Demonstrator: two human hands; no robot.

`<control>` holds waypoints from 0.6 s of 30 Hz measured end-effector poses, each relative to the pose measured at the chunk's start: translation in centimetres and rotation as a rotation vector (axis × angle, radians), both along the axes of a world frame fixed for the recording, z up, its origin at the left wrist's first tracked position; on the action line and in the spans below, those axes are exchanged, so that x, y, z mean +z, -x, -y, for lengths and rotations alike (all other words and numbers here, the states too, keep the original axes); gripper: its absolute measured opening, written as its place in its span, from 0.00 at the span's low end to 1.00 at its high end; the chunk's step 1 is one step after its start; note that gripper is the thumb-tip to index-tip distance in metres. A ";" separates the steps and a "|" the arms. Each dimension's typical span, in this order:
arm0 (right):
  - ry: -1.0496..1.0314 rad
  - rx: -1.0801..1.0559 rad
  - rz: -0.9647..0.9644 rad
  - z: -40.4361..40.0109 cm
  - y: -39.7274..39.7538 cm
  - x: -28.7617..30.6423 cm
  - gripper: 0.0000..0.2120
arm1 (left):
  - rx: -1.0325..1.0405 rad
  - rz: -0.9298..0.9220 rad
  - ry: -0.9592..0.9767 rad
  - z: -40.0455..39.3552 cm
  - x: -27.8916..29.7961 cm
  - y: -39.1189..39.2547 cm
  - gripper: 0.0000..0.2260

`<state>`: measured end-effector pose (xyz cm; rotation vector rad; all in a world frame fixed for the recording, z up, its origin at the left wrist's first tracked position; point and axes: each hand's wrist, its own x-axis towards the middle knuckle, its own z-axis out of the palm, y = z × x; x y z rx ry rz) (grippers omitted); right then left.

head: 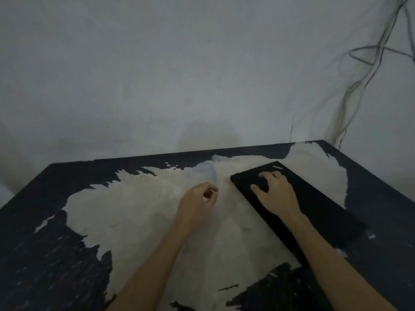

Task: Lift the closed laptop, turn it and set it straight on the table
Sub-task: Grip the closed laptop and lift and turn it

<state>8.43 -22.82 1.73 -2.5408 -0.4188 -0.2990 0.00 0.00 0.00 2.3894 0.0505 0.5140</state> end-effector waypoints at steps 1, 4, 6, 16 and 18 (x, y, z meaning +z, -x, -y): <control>0.009 -0.025 0.001 0.7 -0.8 -0.1 0.25 | -0.020 0.010 0.014 0.7 -0.3 -0.9 0.08; 0.077 -0.105 -0.040 2.2 -2.3 -0.3 0.26 | -0.020 0.017 0.031 2.4 -0.5 -2.6 0.09; 0.107 -0.145 -0.069 2.8 -3.7 -0.6 0.28 | -0.022 0.013 0.057 3.6 -0.8 -3.9 0.11; 0.160 -0.323 -0.170 3.2 -7.2 -2.2 0.40 | -0.067 -0.297 -0.155 5.9 -2.3 -7.7 0.32; 0.144 -0.331 -0.180 3.2 -7.4 -2.1 0.40 | -0.060 -0.298 -0.121 6.3 -2.5 -8.0 0.31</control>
